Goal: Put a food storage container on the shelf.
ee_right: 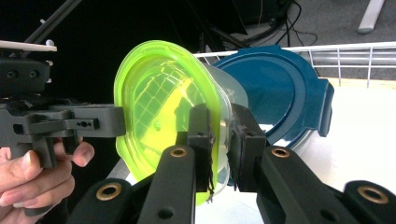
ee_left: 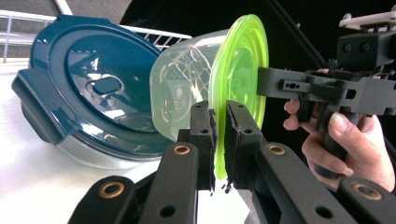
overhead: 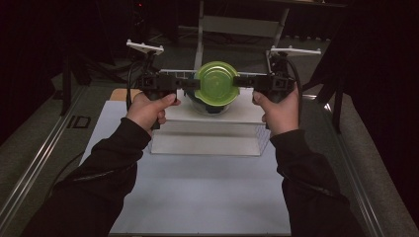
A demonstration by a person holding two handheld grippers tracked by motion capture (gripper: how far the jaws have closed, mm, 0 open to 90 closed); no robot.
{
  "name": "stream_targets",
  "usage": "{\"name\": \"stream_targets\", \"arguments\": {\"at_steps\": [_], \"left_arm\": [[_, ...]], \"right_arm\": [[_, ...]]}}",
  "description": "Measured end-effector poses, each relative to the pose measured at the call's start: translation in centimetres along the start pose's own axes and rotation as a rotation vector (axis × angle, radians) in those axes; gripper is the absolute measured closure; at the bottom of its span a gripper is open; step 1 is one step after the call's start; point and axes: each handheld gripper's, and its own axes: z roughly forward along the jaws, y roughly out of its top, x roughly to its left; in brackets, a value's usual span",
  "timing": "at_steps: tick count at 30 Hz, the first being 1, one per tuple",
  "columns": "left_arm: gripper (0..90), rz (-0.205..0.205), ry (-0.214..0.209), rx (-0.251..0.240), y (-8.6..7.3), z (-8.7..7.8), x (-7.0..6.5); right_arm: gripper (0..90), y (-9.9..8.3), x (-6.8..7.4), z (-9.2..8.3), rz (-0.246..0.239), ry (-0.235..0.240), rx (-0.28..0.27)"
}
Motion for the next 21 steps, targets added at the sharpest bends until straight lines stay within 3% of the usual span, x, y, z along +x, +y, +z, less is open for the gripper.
{"name": "stream_targets", "arguments": {"at_steps": [4,10,14,21], "left_arm": [[82.1,-0.019,0.008,0.002,0.4,0.6,0.4],[80.4,-0.019,0.004,0.004,0.8,0.9,0.7],[73.5,-0.026,0.019,-0.019,0.7,1.3,1.1],[62.4,-0.037,0.05,-0.035,1.0,1.9,1.5]], "right_arm": [[79.8,0.4,-0.5,0.7,0.007,-0.026,0.001],[78.7,1.0,-1.0,1.0,0.022,-0.018,0.007],[68.6,1.5,-1.1,1.8,0.024,-0.021,0.027],[68.6,1.9,-1.2,2.3,0.036,-0.025,0.039]]}}
